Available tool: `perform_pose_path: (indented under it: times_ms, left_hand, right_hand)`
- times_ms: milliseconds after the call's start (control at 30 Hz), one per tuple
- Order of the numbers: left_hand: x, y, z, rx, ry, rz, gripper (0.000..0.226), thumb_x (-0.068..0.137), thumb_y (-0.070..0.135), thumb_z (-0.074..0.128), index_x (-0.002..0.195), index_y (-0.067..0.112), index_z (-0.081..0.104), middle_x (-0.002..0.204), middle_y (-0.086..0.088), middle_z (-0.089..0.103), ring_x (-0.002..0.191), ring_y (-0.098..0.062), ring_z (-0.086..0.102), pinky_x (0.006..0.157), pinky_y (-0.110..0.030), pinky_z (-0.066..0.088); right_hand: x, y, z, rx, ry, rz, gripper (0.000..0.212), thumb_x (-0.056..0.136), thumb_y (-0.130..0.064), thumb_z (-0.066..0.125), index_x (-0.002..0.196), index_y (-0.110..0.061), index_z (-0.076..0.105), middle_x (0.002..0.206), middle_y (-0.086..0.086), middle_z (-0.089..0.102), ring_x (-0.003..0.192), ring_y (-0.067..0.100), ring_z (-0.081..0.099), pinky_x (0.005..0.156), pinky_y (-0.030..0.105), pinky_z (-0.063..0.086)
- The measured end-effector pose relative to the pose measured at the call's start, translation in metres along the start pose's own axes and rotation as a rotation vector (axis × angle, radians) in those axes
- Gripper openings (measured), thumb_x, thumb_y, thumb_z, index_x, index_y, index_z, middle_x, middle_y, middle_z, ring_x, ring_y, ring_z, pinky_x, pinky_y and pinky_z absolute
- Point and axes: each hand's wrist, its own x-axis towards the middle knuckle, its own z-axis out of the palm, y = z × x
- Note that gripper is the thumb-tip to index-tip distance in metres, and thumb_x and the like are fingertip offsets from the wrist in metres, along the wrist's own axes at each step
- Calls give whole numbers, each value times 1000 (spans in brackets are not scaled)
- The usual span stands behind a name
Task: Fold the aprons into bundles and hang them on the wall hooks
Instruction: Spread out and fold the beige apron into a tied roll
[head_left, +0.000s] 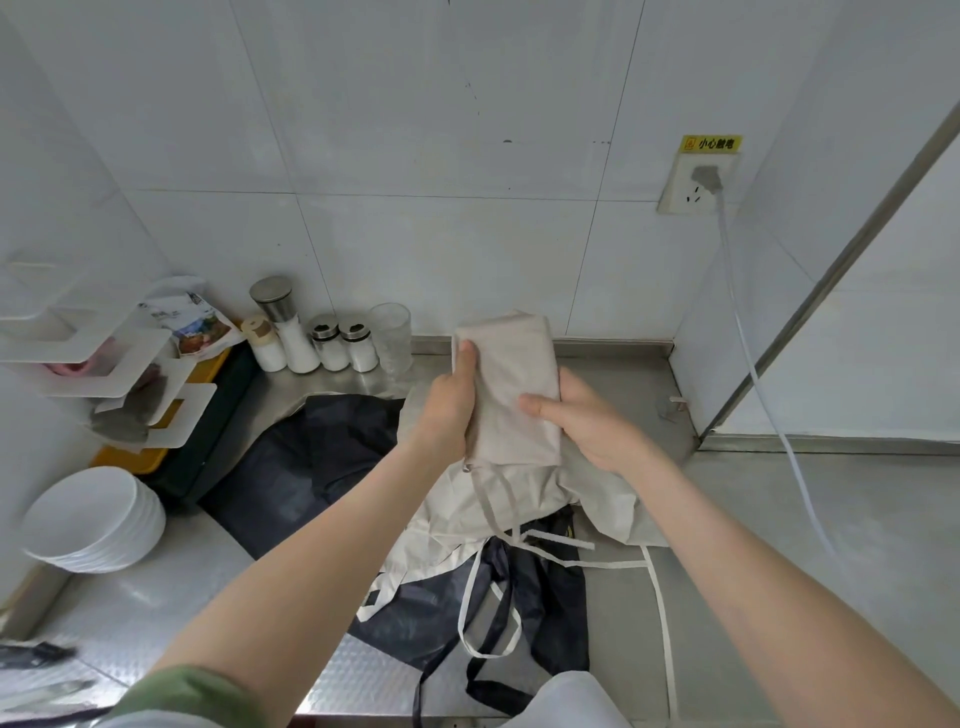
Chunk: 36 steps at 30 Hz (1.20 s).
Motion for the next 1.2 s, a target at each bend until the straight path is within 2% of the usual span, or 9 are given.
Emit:
perform_pose_path:
  times_ms: [100, 233, 333, 467, 533, 700, 1000, 1100, 1200]
  left_hand:
    - [-1, -1, -1, -35, -120, -47, 52, 83, 62, 60, 104, 14, 64, 106, -2, 71, 98, -18, 67, 94, -38, 52]
    - [-11, -2, -5, 79, -263, -21, 37, 80, 22, 77, 111, 8, 63, 96, 1, 73, 91, -15, 69, 77, -26, 55]
    - [-10, -5, -8, 61, -213, 38, 33, 84, 11, 72, 113, 1, 61, 91, -2, 71, 86, -16, 69, 77, -26, 55]
    - [-9, -3, -9, 1, -177, 51, 20, 91, 18, 66, 107, 5, 64, 98, -10, 72, 83, -22, 69, 67, -29, 56]
    - [-8, 0, -10, -8, -164, 77, 23, 92, 25, 64, 104, 6, 65, 92, -9, 72, 77, -23, 70, 59, -28, 55]
    - [-12, 9, -5, 5, -49, 128, 32, 96, 44, 53, 93, 13, 62, 88, -4, 70, 78, -19, 68, 64, -28, 54]
    - [-6, 13, 0, -93, -6, 25, 26, 99, 36, 43, 105, 14, 56, 91, -1, 63, 82, -14, 60, 80, -29, 50]
    - [-4, 13, -3, -197, -126, -23, 44, 97, 44, 46, 118, 8, 61, 109, -9, 70, 99, -19, 66, 92, -33, 51]
    - [-3, 8, -4, 12, -273, 31, 45, 89, 40, 65, 120, 7, 61, 112, -8, 71, 97, -15, 67, 81, -25, 51]
  right_hand:
    - [4, -1, 9, 75, 262, -2, 23, 97, -29, 54, 114, -14, 58, 118, 9, 66, 105, 22, 64, 97, 44, 50]
    - [7, -4, 13, 62, 445, -31, 11, 99, -26, 51, 105, -18, 47, 115, 12, 62, 97, 20, 62, 91, 43, 52]
    - [4, -5, 10, 194, 304, -141, 47, 91, 0, 57, 117, -24, 28, 112, 8, 59, 95, 18, 60, 87, 37, 52]
    - [-2, -9, 2, -51, -82, -149, 50, 87, 6, 59, 122, -30, 53, 133, -1, 50, 119, 16, 53, 93, 21, 47]
    - [-5, -13, 0, -39, -152, -82, 59, 87, 4, 61, 131, -33, 51, 140, -7, 46, 123, 12, 51, 98, 23, 47]
    - [-2, -16, -7, -112, -79, -45, 85, 81, 1, 71, 147, -32, 28, 138, -15, 38, 124, 5, 46, 106, 24, 39]
    - [0, -22, -11, -273, 116, -95, 35, 77, -8, 78, 103, -23, 60, 108, 7, 67, 103, 25, 63, 93, 40, 51]
    - [0, -23, -9, -294, 228, -104, 30, 76, -11, 78, 99, -16, 60, 101, 5, 67, 92, 20, 63, 84, 35, 52]
    - [-1, -21, -9, -148, 304, -123, 28, 77, -7, 76, 96, -19, 59, 97, 4, 65, 89, 18, 62, 82, 35, 53]
